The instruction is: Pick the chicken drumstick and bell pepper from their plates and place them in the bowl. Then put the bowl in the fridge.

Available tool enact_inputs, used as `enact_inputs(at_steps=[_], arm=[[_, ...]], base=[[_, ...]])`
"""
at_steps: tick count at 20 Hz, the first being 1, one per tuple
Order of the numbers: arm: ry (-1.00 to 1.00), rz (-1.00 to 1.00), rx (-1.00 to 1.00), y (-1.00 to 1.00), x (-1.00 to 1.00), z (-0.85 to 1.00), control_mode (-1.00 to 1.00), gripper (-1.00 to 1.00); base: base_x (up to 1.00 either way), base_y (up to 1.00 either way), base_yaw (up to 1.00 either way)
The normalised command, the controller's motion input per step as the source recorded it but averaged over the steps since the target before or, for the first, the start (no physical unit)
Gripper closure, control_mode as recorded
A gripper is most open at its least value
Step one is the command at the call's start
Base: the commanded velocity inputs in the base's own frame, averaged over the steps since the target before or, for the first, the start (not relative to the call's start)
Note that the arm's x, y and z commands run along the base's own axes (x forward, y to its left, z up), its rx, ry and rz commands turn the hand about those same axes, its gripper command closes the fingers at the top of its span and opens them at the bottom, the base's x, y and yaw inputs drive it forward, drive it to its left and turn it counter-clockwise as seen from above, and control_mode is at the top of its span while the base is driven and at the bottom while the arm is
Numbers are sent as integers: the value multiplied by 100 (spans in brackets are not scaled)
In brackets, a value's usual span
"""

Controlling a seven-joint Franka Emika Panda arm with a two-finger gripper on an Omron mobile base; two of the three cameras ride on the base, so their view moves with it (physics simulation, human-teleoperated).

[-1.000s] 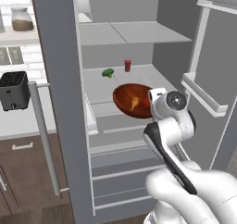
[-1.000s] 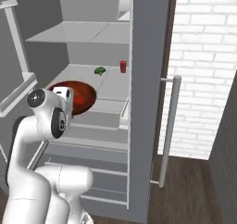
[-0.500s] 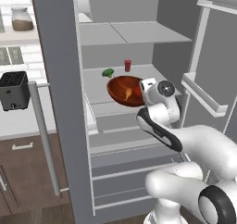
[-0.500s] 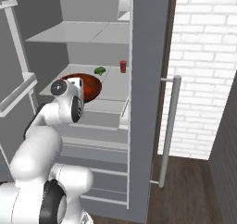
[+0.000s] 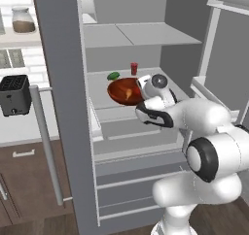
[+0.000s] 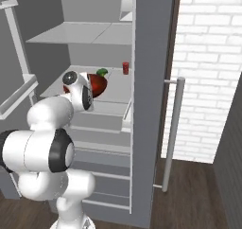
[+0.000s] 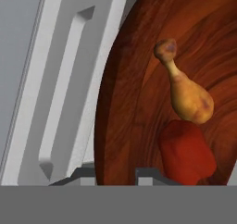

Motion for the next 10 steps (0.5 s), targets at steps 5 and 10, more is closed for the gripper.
enact_inputs(at_steps=[5,10], arm=[[3,8,-6,1,39,-13,-100,100],[0,8,-5,0,24,-22,-100,100]], base=[[0,0,0],[0,0,0]])
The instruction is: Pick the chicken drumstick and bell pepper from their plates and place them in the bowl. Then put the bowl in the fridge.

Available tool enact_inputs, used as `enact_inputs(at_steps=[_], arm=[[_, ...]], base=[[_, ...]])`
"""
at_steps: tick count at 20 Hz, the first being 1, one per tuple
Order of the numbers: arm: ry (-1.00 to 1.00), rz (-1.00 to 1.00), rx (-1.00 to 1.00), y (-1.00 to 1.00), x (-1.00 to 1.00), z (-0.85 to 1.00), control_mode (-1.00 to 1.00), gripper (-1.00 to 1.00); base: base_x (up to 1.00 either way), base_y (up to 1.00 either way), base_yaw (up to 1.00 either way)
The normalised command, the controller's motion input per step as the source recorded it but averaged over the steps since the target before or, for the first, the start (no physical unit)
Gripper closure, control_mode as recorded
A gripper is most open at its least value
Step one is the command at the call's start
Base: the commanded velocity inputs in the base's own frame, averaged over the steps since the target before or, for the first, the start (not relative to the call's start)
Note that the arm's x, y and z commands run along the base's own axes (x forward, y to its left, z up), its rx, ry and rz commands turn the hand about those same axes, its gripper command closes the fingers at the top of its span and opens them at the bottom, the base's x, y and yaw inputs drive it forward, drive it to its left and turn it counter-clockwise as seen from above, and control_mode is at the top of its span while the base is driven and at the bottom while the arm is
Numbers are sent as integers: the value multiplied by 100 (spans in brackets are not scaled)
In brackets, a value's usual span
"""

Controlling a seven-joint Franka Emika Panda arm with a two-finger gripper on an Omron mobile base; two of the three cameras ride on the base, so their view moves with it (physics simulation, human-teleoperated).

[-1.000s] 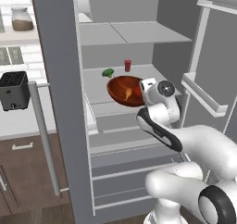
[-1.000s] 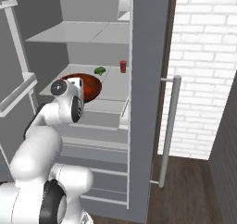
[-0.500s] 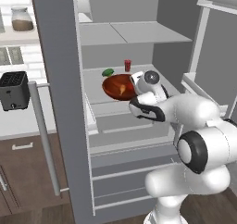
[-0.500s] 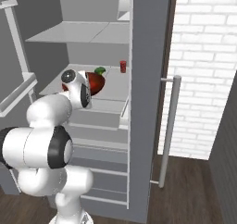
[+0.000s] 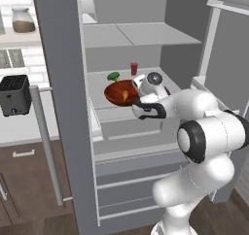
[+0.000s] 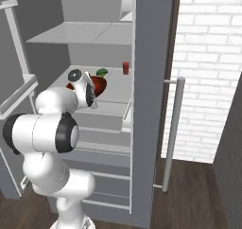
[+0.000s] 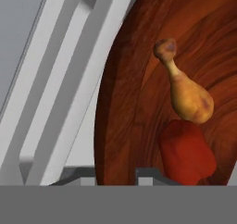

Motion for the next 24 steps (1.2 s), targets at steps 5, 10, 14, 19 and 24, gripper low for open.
enact_inputs(at_steps=[5,10,14,19,24], arm=[[0,6,-1,0,39,-15,-100,100],[2,5,-3,0,61,-3,-100,100],[5,3,-5,8,60,-6,-100,100],[2,3,-8,21,56,-15,-100,100],[0,2,-6,29,35,-10,-100,100]], base=[[0,0,0],[0,0,0],[0,0,0],[0,0,0],[0,0,0]])
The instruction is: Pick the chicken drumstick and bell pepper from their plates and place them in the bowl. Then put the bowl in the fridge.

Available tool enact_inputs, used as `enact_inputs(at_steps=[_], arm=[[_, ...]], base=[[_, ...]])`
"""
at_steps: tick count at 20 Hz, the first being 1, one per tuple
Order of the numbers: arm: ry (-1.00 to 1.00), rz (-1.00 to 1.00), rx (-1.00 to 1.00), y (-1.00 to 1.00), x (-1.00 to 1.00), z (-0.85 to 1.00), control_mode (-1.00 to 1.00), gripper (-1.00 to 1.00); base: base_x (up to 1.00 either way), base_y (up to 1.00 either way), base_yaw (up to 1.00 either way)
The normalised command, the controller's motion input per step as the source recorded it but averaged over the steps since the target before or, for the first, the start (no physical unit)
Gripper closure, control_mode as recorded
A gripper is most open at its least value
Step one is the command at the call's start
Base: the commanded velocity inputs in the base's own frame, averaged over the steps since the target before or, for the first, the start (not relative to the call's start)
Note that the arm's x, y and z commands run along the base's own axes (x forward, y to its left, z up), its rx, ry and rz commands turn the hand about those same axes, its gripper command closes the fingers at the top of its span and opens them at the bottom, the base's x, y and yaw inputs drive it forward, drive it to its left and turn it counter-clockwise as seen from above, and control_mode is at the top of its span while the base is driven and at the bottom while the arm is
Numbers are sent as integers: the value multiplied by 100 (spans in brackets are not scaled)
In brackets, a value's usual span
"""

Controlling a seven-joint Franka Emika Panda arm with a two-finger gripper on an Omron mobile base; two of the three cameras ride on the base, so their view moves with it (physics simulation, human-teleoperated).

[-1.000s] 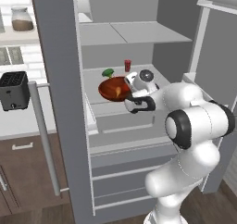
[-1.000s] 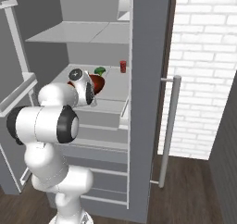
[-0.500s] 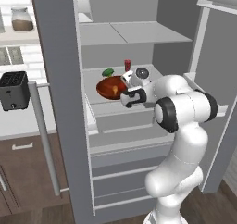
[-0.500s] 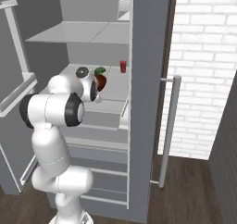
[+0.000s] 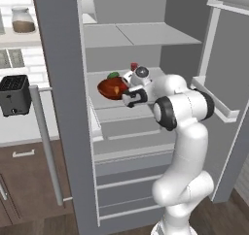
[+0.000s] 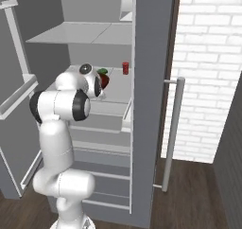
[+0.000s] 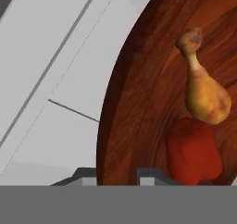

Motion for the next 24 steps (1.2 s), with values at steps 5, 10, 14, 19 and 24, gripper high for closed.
enact_inputs(at_steps=[5,10,14,19,24], arm=[[-3,1,-5,27,7,0,-100,-100],[-7,0,-4,2,-2,28,-100,-100],[-7,4,0,9,-59,31,-100,-100],[-1,5,0,1,-88,48,-100,-100],[12,0,0,-1,-95,65,-100,-100]], base=[[0,0,0],[0,0,0],[0,0,0],[0,0,0],[0,0,0]])
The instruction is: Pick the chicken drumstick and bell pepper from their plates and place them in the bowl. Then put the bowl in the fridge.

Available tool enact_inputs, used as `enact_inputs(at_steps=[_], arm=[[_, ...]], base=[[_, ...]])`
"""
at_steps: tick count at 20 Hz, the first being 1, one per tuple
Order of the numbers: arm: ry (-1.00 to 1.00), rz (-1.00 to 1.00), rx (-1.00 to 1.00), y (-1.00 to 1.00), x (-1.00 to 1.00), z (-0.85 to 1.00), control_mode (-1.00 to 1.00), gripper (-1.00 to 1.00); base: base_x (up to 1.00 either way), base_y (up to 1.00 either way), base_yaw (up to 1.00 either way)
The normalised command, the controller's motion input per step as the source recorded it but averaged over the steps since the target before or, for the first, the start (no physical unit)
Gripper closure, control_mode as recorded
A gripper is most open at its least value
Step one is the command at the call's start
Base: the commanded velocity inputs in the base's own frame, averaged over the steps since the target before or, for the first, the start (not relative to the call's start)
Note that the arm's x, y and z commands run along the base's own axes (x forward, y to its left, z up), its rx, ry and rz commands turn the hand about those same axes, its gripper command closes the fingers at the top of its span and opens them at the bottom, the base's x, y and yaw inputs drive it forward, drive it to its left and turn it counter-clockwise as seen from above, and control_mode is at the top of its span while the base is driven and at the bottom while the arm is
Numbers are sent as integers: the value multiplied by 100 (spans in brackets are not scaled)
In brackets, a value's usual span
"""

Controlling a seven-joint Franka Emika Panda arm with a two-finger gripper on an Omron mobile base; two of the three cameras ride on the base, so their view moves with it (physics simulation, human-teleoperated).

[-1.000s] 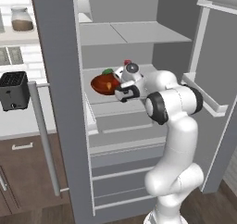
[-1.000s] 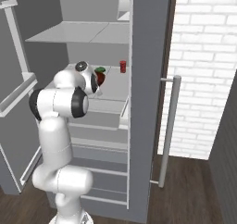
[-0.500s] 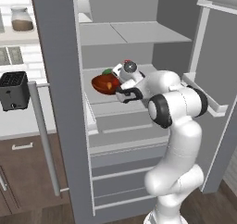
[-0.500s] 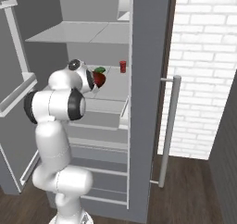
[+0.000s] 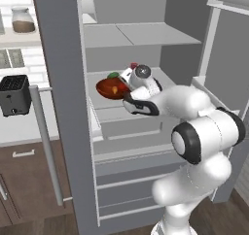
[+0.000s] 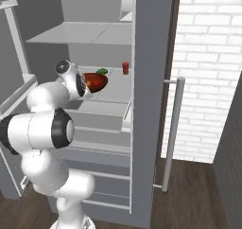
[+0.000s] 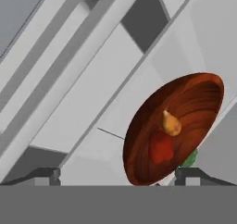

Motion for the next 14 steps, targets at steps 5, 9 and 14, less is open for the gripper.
enact_inputs(at_steps=[5,9,14], arm=[[12,0,0,-2,-100,37,-100,-100],[1,0,0,-8,-100,3,-100,-100],[0,0,0,-53,-100,0,-100,-100]], base=[[0,0,0],[0,0,0],[0,0,0]])
